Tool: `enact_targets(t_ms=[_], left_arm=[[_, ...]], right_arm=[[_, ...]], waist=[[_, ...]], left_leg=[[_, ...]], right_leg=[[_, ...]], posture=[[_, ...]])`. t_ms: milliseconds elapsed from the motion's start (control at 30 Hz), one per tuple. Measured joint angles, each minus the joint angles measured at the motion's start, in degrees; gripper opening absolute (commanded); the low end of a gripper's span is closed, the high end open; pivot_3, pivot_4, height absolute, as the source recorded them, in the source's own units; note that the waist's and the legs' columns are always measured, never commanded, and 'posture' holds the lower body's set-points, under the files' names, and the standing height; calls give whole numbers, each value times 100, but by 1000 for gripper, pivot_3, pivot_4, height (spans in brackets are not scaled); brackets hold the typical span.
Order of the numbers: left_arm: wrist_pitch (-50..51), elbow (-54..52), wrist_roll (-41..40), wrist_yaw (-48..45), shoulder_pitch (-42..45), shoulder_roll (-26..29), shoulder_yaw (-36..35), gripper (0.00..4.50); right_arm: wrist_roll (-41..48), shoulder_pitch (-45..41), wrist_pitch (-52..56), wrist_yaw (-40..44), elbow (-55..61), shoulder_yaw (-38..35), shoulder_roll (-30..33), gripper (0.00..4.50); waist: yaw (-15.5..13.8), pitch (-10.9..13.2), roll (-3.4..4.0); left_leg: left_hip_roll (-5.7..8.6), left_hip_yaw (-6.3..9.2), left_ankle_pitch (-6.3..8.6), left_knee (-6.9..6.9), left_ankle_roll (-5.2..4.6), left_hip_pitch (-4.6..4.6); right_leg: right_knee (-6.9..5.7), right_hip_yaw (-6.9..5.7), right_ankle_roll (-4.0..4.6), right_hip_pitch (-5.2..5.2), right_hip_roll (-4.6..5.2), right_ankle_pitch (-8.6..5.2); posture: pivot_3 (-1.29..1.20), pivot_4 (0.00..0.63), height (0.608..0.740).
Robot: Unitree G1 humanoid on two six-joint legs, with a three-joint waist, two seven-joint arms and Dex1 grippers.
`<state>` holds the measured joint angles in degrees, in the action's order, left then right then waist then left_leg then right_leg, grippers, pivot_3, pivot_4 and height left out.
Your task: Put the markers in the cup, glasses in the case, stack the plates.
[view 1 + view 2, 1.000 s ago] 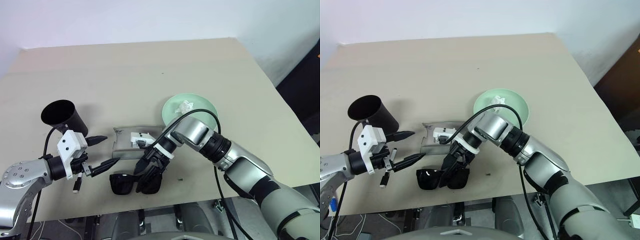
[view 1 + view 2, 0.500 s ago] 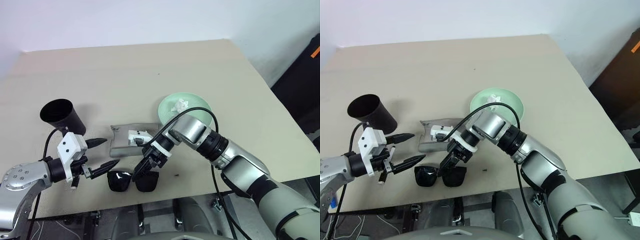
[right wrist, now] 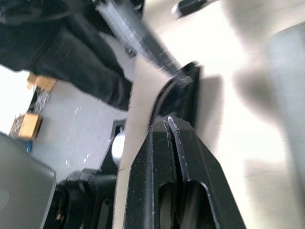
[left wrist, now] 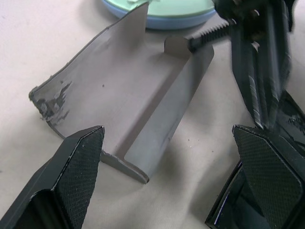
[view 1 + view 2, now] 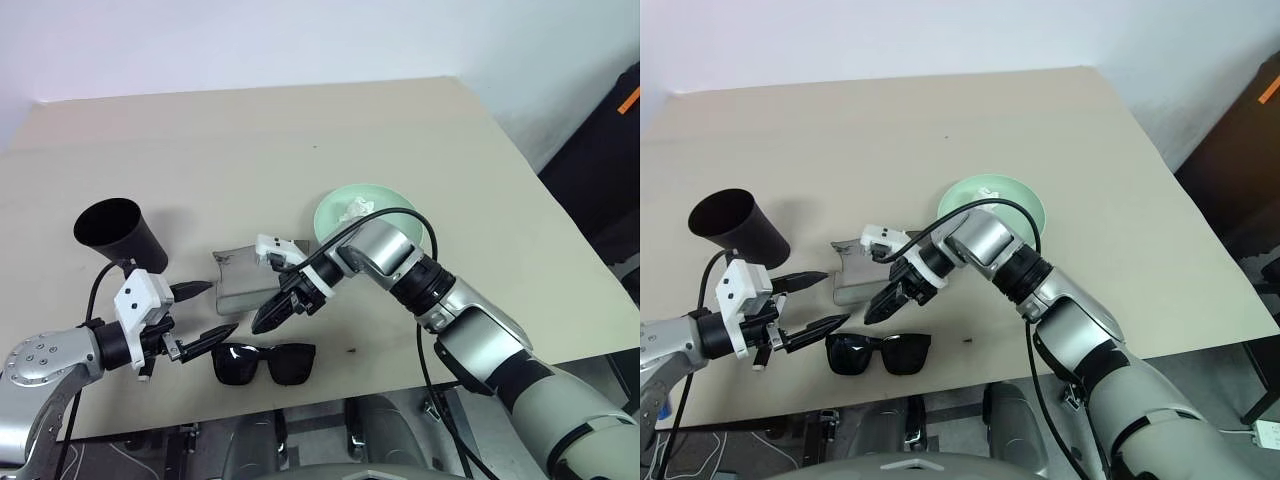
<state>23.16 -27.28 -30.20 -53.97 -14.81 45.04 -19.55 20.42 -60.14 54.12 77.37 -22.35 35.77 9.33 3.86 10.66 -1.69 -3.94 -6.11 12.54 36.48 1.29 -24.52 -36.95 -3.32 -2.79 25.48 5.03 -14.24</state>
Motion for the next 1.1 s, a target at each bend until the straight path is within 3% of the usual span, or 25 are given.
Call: enact_targets(t_ms=[267, 533, 900, 1100], left_arm=[[-1, 0, 1, -24, -133, 1, -185, 4500], [-1, 0, 19, -19, -153, 2, -194, 4500], [2, -19, 80, 90, -54, -2, -138, 4500], [2, -66, 94, 138, -66, -14, -38, 4500]], right_arm=[[-173, -103, 38, 387, -83, 252, 85, 3682], [-96, -96, 726, 643, 343, 653, 102, 3682], [-179, -72, 905, 413, 53, 877, -172, 3682], [-179, -72, 923, 388, 53, 880, -247, 1745]], waist=[[-10, 1, 1], [-11, 1, 0], [-10, 0, 0], [-7, 0, -1]], left_leg=[[-4, -3, 4, -13, 5, -2], [-14, -4, 4, -18, 7, -3], [-14, -7, 5, -20, 7, -15], [-14, -10, 3, -18, 6, -39]], right_leg=[[4, -1, 15, 12, 2, -9], [3, -1, 16, 18, 10, -9], [2, 0, 16, 31, 17, -8], [-5, 0, 2, 60, 6, 0]], posture=[[0, 150, 735], [0, 150, 735], [0, 150, 735], [0, 150, 735]])
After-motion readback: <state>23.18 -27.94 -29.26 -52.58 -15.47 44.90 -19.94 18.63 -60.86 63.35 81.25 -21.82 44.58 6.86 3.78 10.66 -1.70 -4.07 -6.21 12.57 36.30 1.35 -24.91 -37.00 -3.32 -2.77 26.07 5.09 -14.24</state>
